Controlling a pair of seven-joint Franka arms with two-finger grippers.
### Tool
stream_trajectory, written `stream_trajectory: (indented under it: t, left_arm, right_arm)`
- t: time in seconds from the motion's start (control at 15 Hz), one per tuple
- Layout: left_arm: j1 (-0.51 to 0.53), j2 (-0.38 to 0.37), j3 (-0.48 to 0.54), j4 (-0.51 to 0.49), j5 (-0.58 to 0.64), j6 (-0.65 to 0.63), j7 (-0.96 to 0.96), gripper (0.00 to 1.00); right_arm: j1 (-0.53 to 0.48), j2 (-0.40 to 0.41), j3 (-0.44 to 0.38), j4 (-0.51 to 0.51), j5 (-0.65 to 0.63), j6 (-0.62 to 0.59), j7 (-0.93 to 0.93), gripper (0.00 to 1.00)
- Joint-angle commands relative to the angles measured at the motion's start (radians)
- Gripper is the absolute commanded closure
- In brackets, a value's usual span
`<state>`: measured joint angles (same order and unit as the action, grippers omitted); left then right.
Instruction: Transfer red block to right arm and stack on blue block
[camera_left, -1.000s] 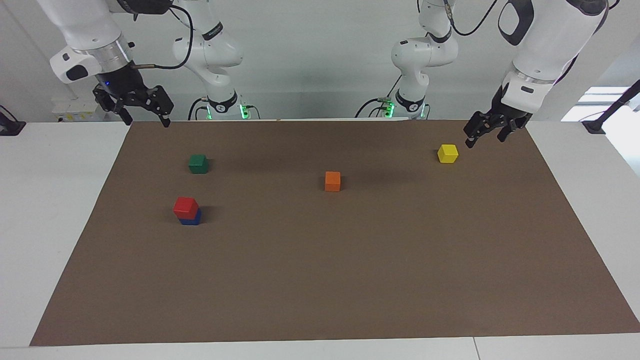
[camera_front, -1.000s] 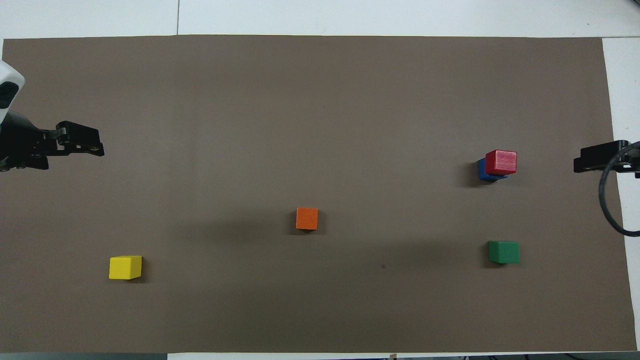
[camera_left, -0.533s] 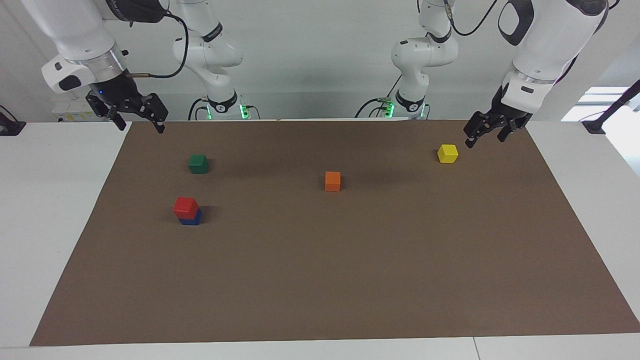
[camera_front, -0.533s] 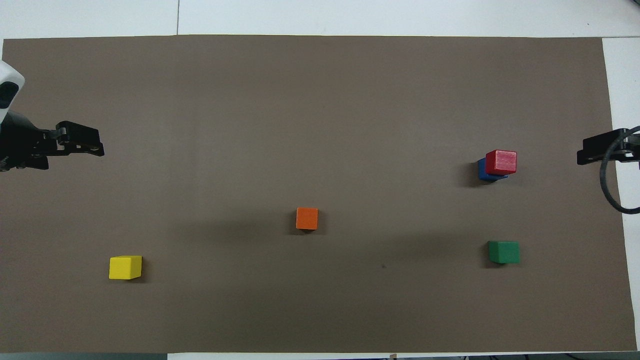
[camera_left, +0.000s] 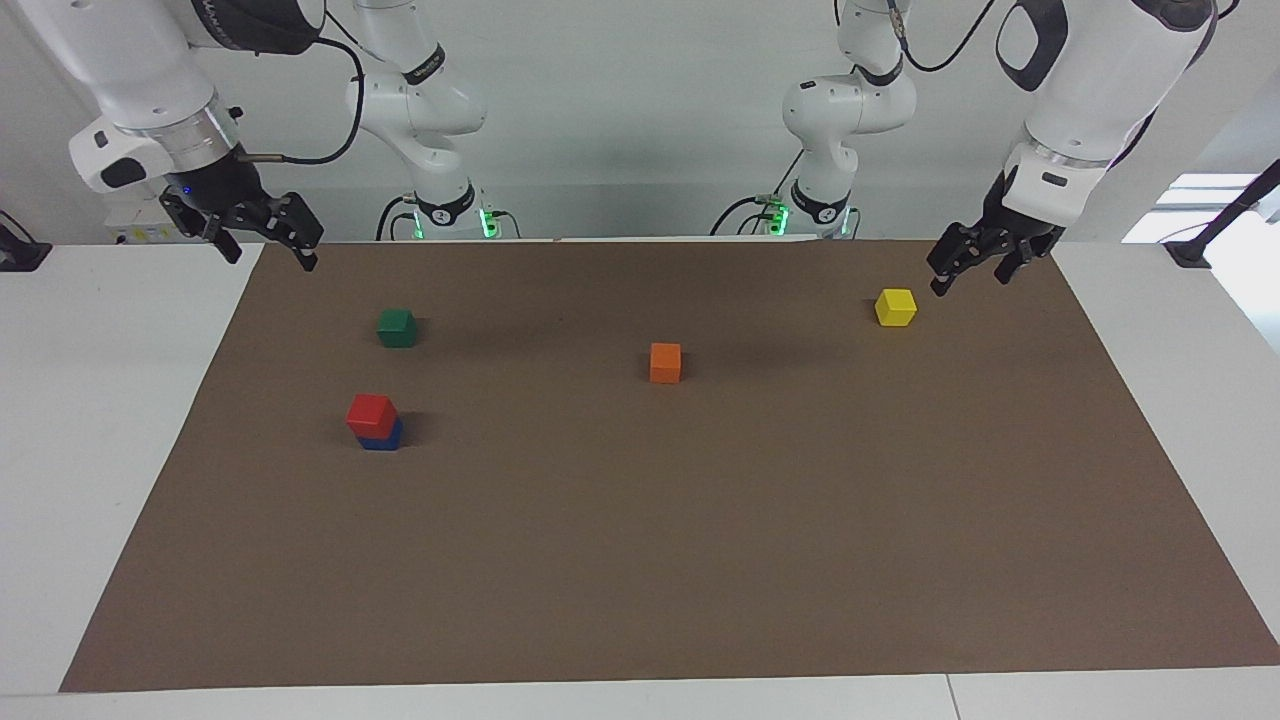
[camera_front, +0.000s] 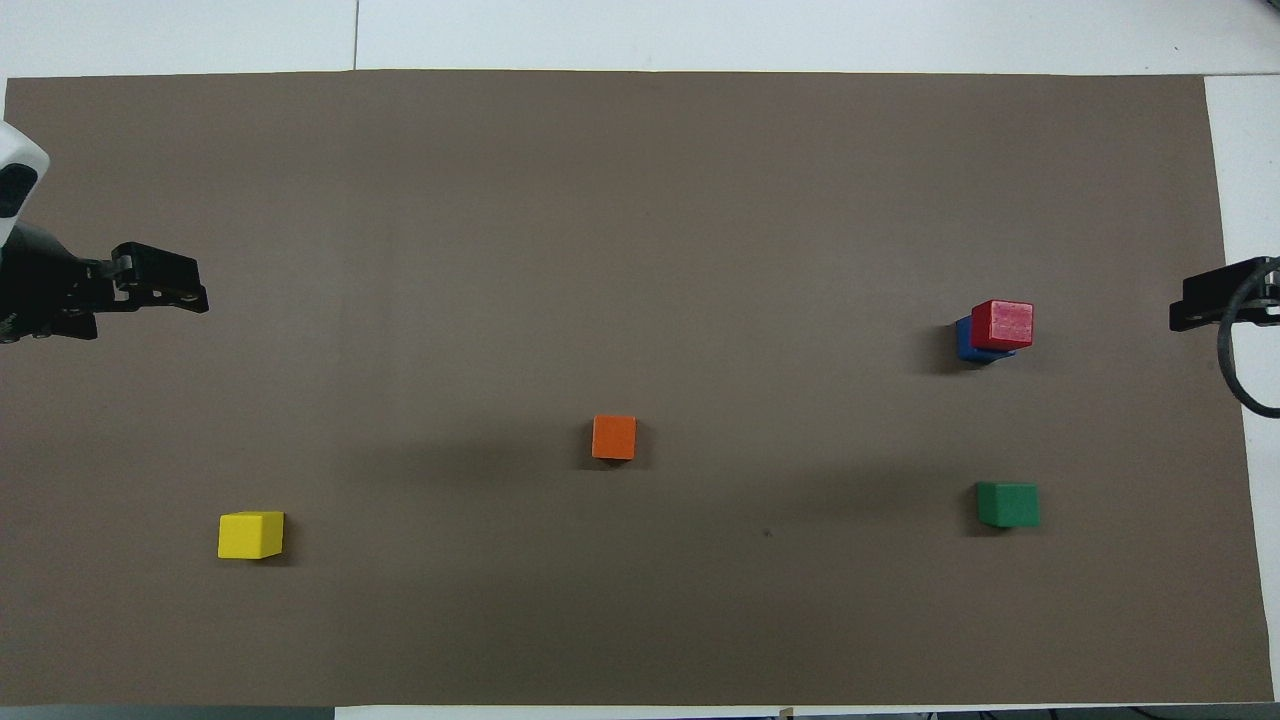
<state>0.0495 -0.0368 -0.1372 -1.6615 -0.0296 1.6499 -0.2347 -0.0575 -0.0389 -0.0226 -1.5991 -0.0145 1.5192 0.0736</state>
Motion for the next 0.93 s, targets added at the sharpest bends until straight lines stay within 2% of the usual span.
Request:
stream_trajectory:
  t: [0.0, 0.87]
  left_arm:
    - [0.009, -0.025, -0.001, -0.026, -0.009, -0.004, 0.003, 0.00]
    - [0.009, -0.025, -0.001, -0.026, -0.009, -0.004, 0.003, 0.00]
  right_arm:
    - [-0.013, -0.024, 0.006, -0.041, -0.005, -0.002, -0.014, 0.00]
    - [-0.018, -0.026, 0.007, -0.045, -0.008, 0.035, -0.029, 0.00]
